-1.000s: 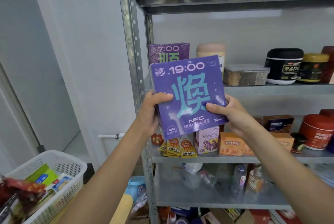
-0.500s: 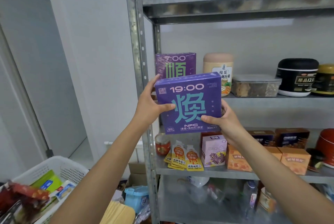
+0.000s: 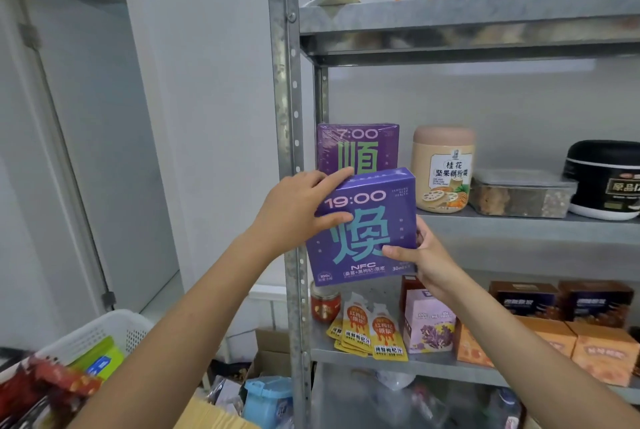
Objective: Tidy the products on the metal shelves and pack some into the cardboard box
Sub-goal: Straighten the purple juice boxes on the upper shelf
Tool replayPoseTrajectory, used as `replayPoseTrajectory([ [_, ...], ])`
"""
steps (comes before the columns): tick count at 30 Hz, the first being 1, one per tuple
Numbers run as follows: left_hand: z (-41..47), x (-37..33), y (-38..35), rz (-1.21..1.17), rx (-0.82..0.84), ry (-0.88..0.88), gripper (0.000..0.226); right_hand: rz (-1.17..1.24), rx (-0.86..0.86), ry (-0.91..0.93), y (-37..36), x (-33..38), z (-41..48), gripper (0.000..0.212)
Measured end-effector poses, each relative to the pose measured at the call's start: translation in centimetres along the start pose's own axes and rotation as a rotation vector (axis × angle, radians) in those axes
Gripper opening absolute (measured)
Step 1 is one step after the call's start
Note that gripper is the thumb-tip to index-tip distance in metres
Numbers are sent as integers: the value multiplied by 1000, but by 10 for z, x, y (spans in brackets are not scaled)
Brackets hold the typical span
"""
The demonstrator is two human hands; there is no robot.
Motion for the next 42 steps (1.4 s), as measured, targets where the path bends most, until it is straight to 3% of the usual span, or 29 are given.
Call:
replayPoseTrajectory([
  [3, -2, 11, 3, 63, -57, -47, 71, -36, 37, 17, -10, 1, 6, 80],
  [10, -19, 19, 19, 305, -392, -326, 58, -284, 224, 165, -37, 17, 24, 64],
  [13, -26, 22, 25, 412, -434, -340, 53, -369, 324, 235, -37, 42, 44, 74],
  [15, -28, 29, 26, 448, -407, -293, 51, -446, 258, 364, -38, 64, 60, 84],
  [19, -31, 38, 28, 480, -355, -239, 52, -921, -38, 694, -45, 103, 92, 91],
  [23, -32, 37, 30, 487, -369, -230, 50, -1551, -65, 638, -47, 110, 124, 101],
  [25, -33, 37, 29, 490, -372, -242, 49, -1707, -56, 555, -48, 107, 130, 101],
  [29, -35, 33, 27, 538, -385, -294, 47, -1729, -85, 529, -51, 108, 131, 101],
  [31, -36, 31, 25, 557, -381, -304, 48, -1728, -160, 625, -52, 115, 129, 99],
  [36, -40, 26, 25, 544, -426, -310, 57, -1627, -302, 896, -49, 128, 121, 69],
  [42, -43, 27, 22, 555, -431, -318, 49, -1459, -211, 839, -50, 128, 110, 58],
])
Point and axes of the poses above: each hand's wrist, its own z-axis towards the middle knuckle, its own y-axis out of the back of the hand, x = y × z, the point moved 4 cm from there along z, towards the middle knuckle, and after that the axes turned 9 degrees about -x, right-handed, at the moved point
